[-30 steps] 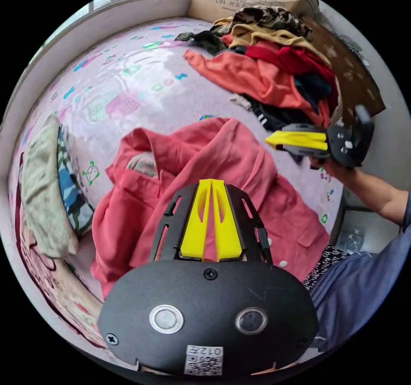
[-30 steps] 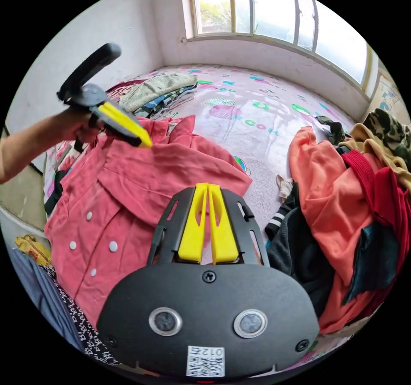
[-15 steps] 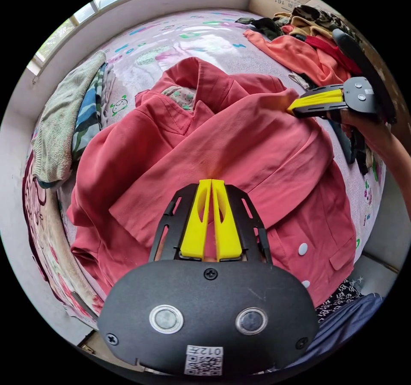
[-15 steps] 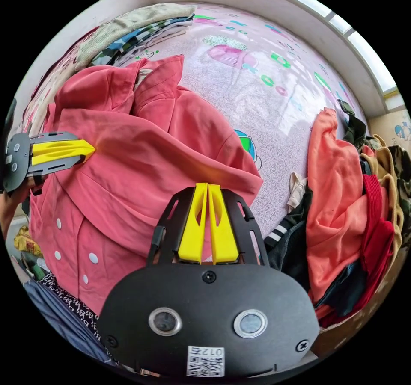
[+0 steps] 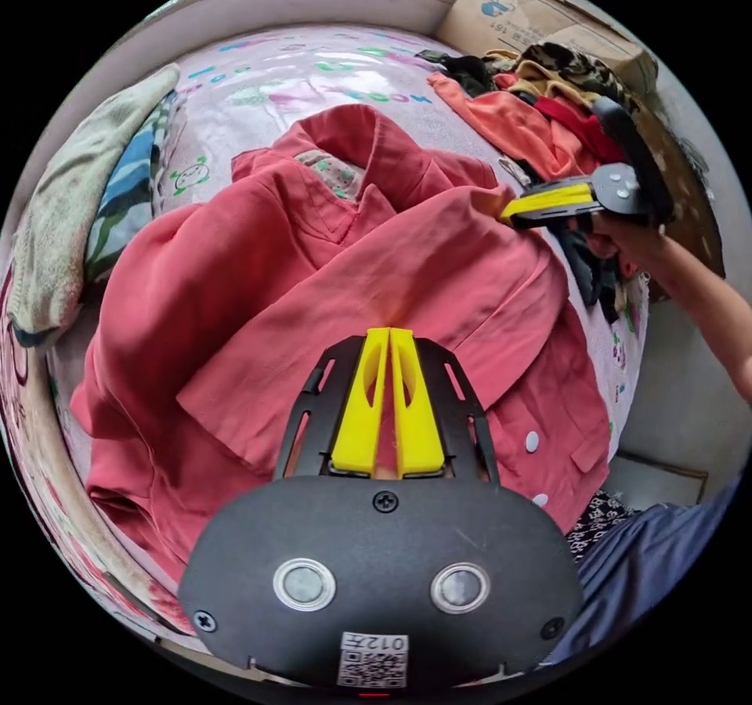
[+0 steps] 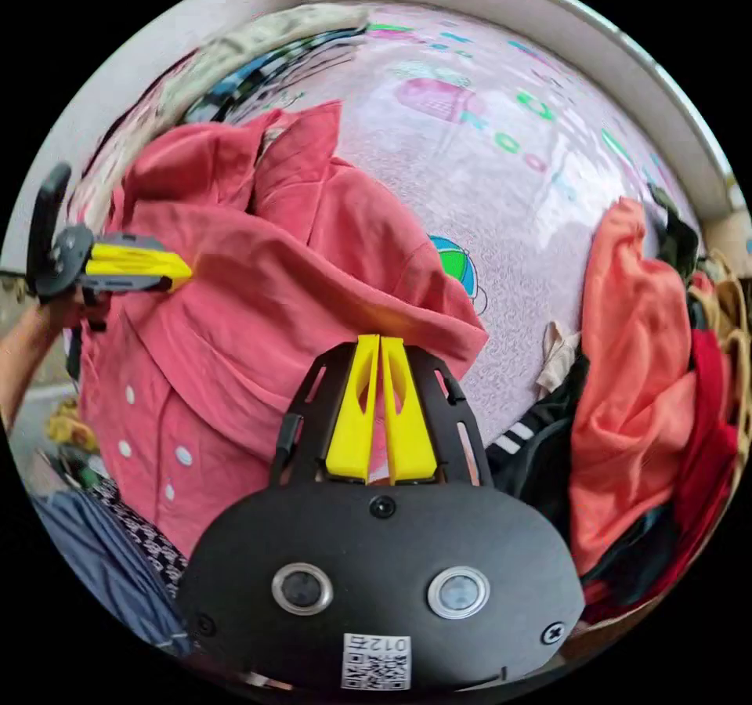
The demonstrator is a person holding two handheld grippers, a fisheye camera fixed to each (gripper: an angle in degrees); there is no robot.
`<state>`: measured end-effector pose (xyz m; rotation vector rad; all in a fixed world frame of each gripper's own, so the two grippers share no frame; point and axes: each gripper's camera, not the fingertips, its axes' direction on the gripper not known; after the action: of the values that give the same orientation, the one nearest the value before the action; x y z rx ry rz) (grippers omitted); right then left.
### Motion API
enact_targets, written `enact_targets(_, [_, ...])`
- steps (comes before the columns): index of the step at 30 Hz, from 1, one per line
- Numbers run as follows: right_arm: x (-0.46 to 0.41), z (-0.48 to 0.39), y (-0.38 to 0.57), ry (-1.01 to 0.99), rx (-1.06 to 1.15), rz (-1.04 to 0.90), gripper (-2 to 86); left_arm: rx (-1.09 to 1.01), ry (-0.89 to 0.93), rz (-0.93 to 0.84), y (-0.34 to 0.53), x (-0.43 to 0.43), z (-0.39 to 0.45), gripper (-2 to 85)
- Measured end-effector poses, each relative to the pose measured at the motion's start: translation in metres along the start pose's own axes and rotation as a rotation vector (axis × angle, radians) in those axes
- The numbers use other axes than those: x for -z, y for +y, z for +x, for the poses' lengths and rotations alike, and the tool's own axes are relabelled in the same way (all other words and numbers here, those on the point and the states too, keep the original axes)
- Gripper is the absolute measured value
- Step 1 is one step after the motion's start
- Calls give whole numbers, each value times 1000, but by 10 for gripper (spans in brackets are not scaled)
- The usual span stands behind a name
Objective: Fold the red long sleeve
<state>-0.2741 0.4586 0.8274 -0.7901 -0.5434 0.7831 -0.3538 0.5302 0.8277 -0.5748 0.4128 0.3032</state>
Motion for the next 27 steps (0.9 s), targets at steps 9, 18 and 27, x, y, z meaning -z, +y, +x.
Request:
enact_targets(9, [62,-88,67,228,-28,324,1,187,-130,407,159,135,-19,-1])
enact_targets(18, [46,-356,106,38,473,323,14,573,-252,241,339,204,-121,23])
enact_targets(27, [35,-479,163,5,548,288,36,347,-259,22,326,199,-149,107])
